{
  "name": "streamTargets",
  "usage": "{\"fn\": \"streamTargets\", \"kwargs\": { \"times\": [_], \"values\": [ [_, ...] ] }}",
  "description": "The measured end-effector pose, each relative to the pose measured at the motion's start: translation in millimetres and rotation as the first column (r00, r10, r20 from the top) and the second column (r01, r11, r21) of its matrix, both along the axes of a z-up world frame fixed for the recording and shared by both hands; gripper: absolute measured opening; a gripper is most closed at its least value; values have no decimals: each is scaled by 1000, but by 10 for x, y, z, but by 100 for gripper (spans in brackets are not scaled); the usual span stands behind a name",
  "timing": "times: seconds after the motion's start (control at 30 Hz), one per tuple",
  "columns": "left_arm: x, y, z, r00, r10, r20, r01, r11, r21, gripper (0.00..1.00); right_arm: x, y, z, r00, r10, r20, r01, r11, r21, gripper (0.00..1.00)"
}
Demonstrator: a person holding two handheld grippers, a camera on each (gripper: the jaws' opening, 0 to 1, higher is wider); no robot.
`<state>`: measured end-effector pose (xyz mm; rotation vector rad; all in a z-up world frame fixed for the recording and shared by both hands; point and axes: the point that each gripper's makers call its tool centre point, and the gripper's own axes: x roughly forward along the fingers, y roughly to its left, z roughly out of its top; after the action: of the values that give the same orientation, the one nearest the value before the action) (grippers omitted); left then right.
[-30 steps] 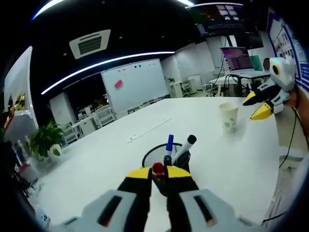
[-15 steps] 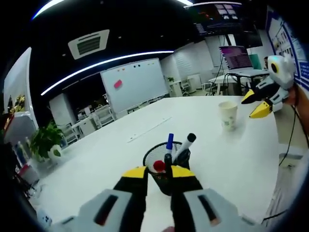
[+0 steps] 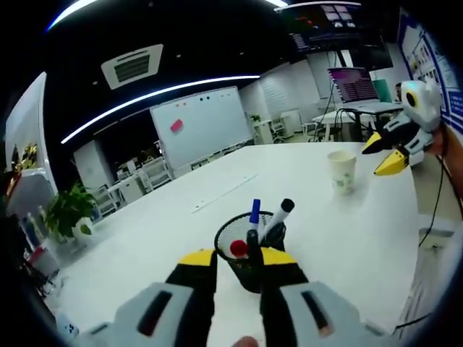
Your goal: Place the scattered laser pointers and whiteboard markers into the pen holder and stack the scattered paper cups together
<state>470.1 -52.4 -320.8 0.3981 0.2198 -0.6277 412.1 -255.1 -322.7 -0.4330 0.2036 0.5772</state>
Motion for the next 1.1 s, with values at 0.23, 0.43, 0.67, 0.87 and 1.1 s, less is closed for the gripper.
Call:
{"fn": "streamTargets", "kwargs": {
  "times": [0.23, 0.43, 0.67, 0.87, 1.1],
  "values": [
    [2, 43, -17, 1000, 21, -4, -21, 1000, 7, 26, -6, 8, -23, 1000, 2, -3, -2, 1000, 4, 31],
    [-18, 81, -19, 1000, 30, -8, -30, 1000, 2, 27, -5, -12, -37, 1000, -2, -6, 2, 1000, 9, 31],
    [-58, 114, -39, 999, 31, -15, -31, 1000, 6, 29, -12, -10, -56, 1000, -2, -10, 3, 1000, 9, 31],
    [-79, 119, -56, 999, 29, -19, -29, 1000, 4, 30, -29, 26, -78, 1000, 5, -15, -5, 1000, 4, 31],
    [-96, 140, -34, 1000, 29, -11, -29, 1000, 1, 30, -19, 30, -68, 1000, 3, -12, -3, 1000, 8, 31]
  ]
}}
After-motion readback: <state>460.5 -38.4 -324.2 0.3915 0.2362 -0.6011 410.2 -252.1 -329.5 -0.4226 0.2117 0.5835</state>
